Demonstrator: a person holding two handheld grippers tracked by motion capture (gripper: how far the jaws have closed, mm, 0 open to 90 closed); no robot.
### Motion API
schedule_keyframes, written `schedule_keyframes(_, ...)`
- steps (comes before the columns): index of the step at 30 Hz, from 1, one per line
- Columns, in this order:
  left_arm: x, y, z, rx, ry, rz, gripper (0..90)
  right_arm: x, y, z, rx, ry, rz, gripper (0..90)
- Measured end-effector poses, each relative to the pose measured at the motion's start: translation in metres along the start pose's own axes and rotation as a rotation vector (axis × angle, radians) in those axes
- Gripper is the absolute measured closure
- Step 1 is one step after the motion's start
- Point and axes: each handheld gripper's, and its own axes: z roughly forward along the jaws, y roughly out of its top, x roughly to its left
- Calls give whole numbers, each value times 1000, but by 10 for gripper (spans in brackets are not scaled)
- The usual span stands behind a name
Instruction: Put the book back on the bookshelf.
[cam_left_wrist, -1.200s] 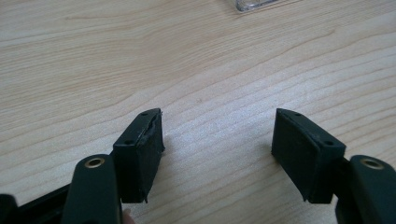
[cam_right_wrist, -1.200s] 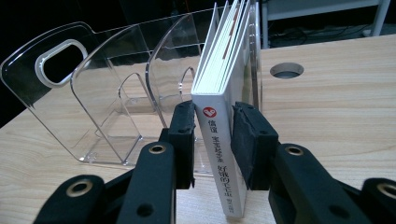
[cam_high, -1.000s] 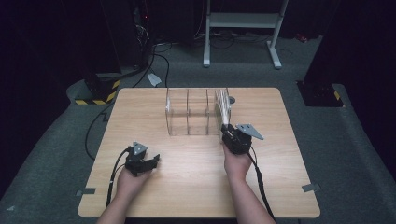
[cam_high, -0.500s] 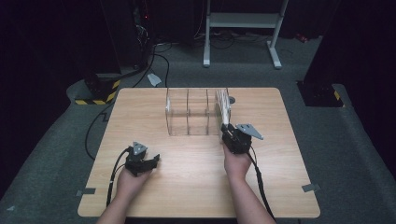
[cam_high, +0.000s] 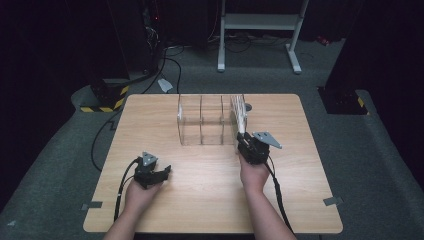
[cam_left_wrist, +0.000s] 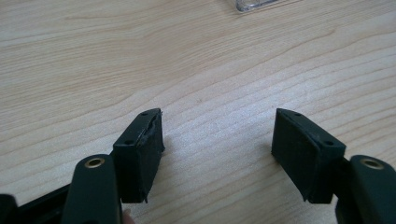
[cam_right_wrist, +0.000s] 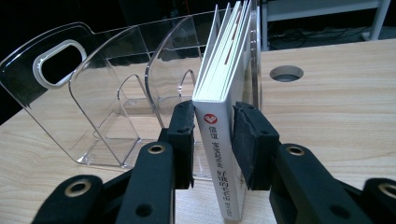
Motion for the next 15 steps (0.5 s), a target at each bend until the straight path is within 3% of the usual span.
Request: schedule_keyframes(15,0,0,0,0,0,0,339,0,0,-4,-7,12,-11,707)
